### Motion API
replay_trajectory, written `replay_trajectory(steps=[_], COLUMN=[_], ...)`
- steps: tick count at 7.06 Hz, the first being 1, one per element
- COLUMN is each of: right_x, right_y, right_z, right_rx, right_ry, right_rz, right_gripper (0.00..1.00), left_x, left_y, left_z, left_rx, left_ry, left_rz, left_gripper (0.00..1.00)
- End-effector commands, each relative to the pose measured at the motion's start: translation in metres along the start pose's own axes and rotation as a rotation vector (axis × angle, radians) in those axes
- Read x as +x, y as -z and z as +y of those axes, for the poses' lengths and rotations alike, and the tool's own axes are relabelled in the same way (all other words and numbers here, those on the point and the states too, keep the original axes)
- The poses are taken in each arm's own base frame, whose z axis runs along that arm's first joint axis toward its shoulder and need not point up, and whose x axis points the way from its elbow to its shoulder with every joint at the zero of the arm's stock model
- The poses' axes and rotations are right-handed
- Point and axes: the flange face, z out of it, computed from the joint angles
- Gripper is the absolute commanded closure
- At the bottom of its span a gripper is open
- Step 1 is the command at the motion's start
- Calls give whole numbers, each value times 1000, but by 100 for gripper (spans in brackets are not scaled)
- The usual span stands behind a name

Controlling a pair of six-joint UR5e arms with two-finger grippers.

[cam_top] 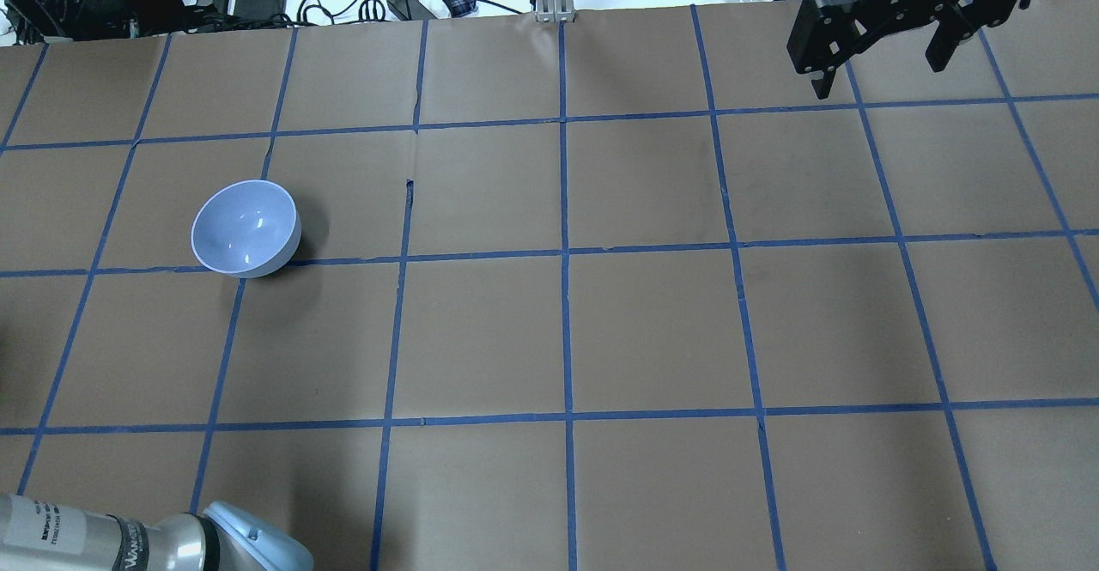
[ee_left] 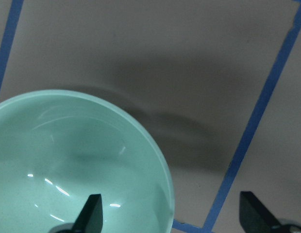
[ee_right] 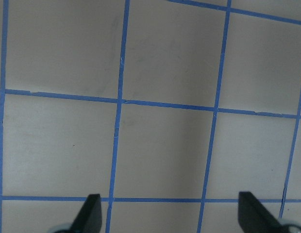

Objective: Stack green bowl on blue bowl
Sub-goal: 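Lower the left gripper and grasp the mint-green bowl's rim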

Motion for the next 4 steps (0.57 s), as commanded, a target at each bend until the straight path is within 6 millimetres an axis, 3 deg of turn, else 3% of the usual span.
replay_trajectory(steps=[1,4], right_x=[-1,0], right_y=[0,0], right_z=[0,0], right_rx=[0,0], right_ry=[1,0], right_rz=[0,0], right_gripper=[0,0], left_x=[1,-4], left_y=[-13,-30], left_z=[6,12], left_rx=[2,-27], left_ry=[-13,-13], left_rz=[5,-13], left_gripper=[0,0])
